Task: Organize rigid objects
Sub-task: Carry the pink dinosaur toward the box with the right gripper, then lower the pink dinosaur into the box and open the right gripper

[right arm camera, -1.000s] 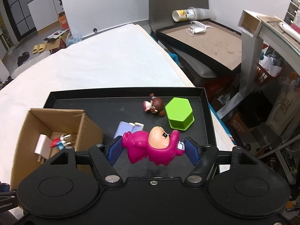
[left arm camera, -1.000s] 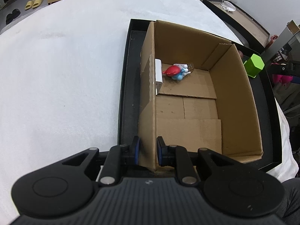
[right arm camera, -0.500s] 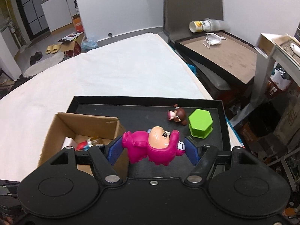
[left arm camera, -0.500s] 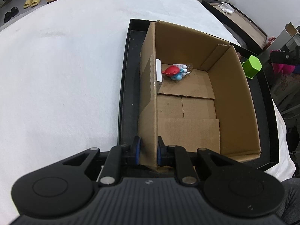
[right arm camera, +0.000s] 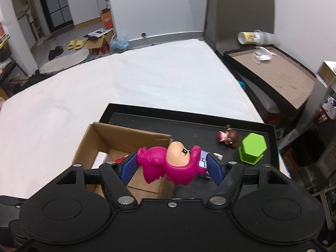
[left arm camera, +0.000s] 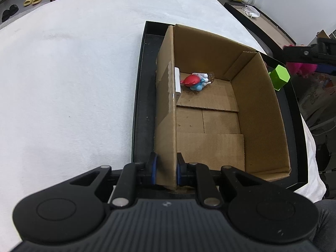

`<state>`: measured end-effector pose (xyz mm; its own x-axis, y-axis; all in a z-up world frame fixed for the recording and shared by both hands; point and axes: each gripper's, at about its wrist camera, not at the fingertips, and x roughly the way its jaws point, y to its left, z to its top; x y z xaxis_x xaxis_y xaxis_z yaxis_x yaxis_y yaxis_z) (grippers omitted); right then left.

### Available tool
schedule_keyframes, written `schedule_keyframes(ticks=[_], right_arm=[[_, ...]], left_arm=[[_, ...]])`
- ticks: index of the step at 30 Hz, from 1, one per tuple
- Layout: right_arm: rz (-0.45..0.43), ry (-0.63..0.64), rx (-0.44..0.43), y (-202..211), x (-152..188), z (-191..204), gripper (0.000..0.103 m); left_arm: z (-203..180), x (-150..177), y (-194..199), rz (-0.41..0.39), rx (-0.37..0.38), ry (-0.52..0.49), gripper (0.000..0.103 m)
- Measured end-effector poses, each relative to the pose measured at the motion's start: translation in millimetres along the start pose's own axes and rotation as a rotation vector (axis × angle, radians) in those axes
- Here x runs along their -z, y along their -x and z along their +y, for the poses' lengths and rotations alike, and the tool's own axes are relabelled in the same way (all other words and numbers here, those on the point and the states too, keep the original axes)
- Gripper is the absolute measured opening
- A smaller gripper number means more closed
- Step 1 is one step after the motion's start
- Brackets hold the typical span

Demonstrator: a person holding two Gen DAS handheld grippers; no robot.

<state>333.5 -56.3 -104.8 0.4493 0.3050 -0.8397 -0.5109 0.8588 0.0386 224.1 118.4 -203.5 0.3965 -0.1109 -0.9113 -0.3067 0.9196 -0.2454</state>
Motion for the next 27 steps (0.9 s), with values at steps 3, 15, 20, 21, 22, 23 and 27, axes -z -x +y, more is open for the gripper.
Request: schedule_keyframes(ticks=[3, 15, 20, 21, 22, 23, 27], right_arm=[[0.006, 0.019, -0.008, -2.5, -2.1, 9.6, 0.068], [0.048, 0.104, -0.006, -25.5, -6.8, 36.1, 0.068], [0.054, 0.159, 0.016, -34.8, -6.9, 43.4, 0.069], [0.055, 0.169, 0.021, -36.8, -7.1, 43.8, 0.070], [0.059, 0.176, 0.029, -38.7, -7.5, 43.8, 0.073], [0.065, 0.183, 0.041, -40.3, -7.9, 43.7, 0.075], [0.048, 0.167, 0.045, -34.4, -7.3, 37.5, 0.077]], left_arm=[[1.7, 0.2, 0.5, -0.001, 0.007, 0.002, 0.017], [5.7, 1.1, 1.7, -0.004, 0.021, 0.005, 0.017], [6.0, 0.2, 1.8, -0.005, 0.021, 0.008, 0.017], [6.0, 0.2, 1.9, -0.006, 0.020, 0.009, 0.017], [5.9, 0.2, 2.0, -0.007, 0.022, 0.009, 0.018], [5.2, 0.1, 2.3, -0.010, 0.024, 0.007, 0.018], [6.1, 0.1, 2.2, -0.010, 0.022, 0.011, 0.018]])
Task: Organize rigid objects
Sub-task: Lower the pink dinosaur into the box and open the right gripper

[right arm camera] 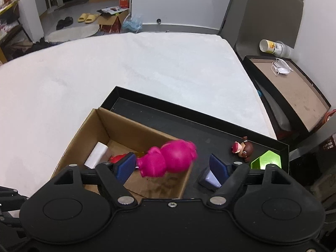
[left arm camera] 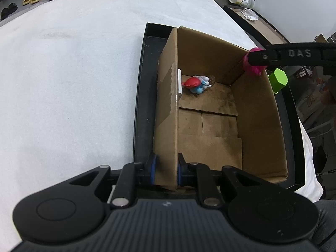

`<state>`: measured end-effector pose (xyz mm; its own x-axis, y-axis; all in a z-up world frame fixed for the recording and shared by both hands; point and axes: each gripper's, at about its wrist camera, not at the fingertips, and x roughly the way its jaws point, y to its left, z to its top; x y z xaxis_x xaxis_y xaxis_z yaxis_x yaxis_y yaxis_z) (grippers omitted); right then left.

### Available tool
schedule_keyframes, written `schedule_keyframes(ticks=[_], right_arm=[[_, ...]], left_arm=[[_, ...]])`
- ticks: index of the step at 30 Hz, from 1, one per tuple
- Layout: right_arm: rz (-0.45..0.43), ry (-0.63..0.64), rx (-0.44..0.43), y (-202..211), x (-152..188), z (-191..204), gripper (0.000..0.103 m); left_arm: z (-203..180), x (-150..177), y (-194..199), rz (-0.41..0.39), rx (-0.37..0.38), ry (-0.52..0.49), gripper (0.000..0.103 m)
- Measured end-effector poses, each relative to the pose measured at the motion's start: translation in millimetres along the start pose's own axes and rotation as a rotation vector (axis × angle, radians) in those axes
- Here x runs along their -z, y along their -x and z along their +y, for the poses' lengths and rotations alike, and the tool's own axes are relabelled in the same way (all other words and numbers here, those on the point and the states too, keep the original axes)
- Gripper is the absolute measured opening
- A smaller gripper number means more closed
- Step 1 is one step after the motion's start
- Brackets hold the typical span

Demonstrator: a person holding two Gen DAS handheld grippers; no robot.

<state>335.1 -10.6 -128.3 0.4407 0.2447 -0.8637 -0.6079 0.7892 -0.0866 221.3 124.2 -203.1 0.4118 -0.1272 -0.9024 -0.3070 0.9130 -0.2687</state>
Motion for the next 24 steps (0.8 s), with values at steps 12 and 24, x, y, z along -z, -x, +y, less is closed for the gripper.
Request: schedule_keyframes(ticks=[12, 24], right_arm=[[-0.017, -0.087, 0.004, 9.2, 17.7, -36.7, 0.077], [-0.028, -0.174, 0.001, 8.6, 40.8, -82.1, 0.084]], left_arm=[[-3.2, 0.6, -0.6, 0.001, -0.011, -0.006, 0.018], [-6.0, 0.6, -0.9, 0.002, -0.029, -0.010, 0.018]])
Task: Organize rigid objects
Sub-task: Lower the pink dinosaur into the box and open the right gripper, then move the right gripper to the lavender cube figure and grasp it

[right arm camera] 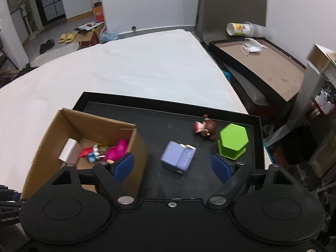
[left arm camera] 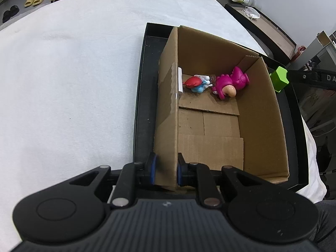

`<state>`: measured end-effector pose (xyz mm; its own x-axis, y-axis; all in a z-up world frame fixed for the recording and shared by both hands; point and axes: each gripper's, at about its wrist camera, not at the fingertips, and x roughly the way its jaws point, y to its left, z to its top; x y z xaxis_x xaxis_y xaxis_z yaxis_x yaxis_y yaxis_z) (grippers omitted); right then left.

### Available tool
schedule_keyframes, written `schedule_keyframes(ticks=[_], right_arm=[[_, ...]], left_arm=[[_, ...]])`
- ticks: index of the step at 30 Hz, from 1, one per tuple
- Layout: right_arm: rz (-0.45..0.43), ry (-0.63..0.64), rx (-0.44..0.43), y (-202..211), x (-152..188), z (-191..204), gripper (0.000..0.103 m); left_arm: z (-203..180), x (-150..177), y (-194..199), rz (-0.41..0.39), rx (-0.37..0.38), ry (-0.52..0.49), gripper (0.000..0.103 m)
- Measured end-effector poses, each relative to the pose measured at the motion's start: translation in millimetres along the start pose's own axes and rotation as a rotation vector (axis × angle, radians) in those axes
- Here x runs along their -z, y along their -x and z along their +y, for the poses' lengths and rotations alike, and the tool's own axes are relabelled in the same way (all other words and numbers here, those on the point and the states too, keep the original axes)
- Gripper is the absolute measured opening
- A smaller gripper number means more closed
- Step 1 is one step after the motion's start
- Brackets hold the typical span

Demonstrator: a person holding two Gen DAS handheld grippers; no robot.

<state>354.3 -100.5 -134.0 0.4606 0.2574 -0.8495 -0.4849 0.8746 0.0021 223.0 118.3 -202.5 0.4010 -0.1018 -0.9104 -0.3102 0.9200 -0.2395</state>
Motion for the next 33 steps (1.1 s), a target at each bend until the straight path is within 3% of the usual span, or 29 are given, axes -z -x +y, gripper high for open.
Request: schedule_keyframes(ticks=[14, 33], right_arm=[[0.053, -0.186, -0.052, -36.8, 11.6, -42.9, 0.085], [0.160, -0.276, -0.063, -95.4, -3.9, -32.6, 0.083]], left_arm=[[-3.6, -1.8, -5.3, 0.004, -0.018, 0.000, 0.017], [-2.9, -3.0, -9.9, 0.012, -0.019, 0.005, 0.018]])
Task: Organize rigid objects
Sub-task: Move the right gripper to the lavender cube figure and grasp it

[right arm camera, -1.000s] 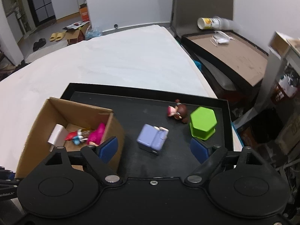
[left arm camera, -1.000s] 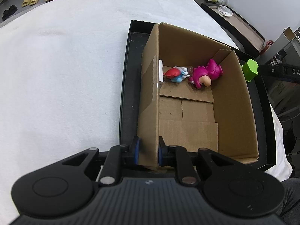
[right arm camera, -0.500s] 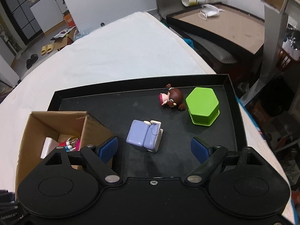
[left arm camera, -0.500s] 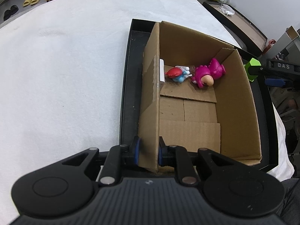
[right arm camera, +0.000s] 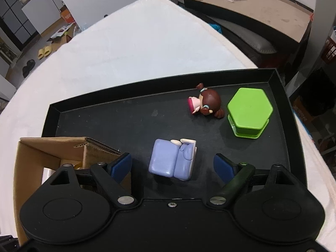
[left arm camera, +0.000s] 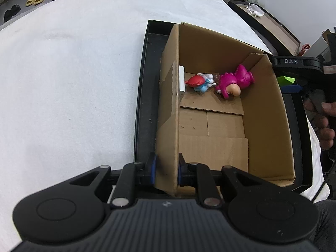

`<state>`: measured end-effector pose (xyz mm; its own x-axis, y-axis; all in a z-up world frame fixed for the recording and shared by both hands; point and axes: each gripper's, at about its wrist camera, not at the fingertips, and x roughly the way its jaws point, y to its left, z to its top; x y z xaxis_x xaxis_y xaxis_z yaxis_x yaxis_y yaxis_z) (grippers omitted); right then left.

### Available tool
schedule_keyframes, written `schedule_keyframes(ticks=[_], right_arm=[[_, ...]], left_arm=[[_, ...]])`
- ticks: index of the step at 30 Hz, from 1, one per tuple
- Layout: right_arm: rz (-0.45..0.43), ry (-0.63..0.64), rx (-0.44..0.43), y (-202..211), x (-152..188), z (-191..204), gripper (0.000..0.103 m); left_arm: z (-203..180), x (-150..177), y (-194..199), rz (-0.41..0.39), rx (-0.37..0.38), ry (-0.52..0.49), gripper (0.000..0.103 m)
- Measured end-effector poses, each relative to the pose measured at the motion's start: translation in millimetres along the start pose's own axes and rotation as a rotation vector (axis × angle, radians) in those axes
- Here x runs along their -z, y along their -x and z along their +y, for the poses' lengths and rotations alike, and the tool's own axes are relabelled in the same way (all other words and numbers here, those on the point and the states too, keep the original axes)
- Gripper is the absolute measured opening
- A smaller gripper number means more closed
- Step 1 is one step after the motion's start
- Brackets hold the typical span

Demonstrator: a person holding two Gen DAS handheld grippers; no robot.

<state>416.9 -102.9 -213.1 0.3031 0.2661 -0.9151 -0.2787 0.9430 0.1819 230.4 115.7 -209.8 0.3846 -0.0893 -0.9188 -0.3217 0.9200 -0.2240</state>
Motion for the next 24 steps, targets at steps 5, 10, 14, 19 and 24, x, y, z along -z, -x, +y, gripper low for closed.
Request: schedule_keyframes(ticks=[5, 10, 14, 19, 24], right_arm=[[0.044, -0.057, -0.029, -7.9, -3.4, -10.1, 0.073], [0.083, -0.050, 0.006, -12.9, -4.4, -12.0, 0.055], [0.107, -0.040, 0.061, -19.2, 4.2, -16.8, 0.047], [0.104, -0.013, 0.086, -11.4, 12.7, -15.6, 0.046], [0.077, 0.006, 0.081, 6.0, 12.7, -14.2, 0.045]], left_arm=[[-1.9, 0.5, -0.1, -0.003, 0.005, -0.011, 0.019], [1.0, 0.0, -0.6, 0.003, 0.009, 0.003, 0.019], [0.3, 0.5, 0.2, 0.001, 0.009, -0.007, 0.019], [-0.7, 0.0, -0.5, 0.004, 0.006, -0.005, 0.019], [-2.8, 0.3, -0.7, 0.005, 0.002, -0.012, 0.019]])
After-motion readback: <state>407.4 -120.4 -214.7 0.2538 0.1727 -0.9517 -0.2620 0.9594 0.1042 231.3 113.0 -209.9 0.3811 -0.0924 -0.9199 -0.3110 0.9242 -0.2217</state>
